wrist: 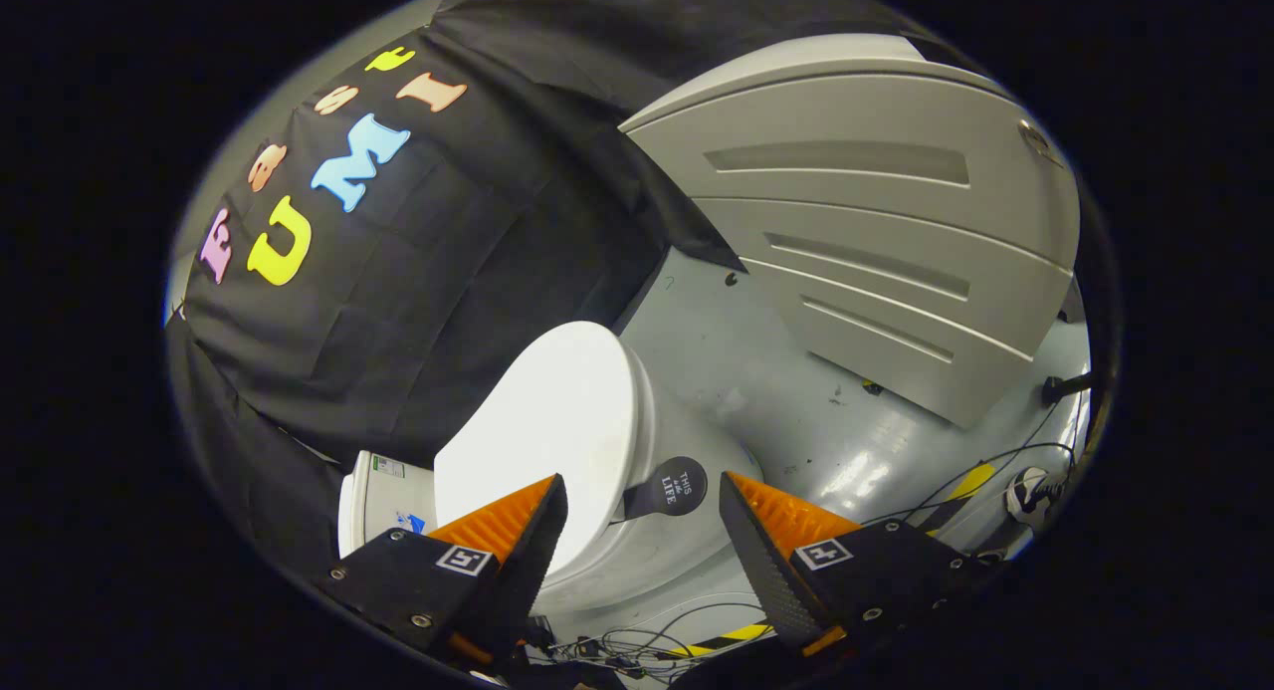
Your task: Open the toilet lid.
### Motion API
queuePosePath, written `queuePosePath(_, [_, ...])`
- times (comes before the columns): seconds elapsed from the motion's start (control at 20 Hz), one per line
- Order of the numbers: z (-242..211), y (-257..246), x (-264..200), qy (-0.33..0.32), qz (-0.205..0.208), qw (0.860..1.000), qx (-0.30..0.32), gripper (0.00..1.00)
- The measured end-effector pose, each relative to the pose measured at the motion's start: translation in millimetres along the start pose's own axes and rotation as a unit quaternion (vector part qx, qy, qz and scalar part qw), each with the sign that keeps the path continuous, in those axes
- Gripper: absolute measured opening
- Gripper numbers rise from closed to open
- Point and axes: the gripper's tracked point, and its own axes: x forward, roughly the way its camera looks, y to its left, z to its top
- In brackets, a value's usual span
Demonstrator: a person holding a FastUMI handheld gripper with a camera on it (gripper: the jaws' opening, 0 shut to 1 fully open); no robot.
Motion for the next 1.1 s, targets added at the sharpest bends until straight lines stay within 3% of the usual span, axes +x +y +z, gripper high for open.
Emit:
queuePosePath(0.6, [-18.2, -18.2, 36.1, 0.03, 0.027, 0.992, 0.121, 0.91])
queuePosePath(0.9, [-24.2, -12.5, 55.0, 0.048, 0.05, 0.988, 0.141, 0.67])
queuePosePath(1.1, [-23.5, -12.2, 62.7, 0.053, 0.058, 0.985, 0.151, 0.45])
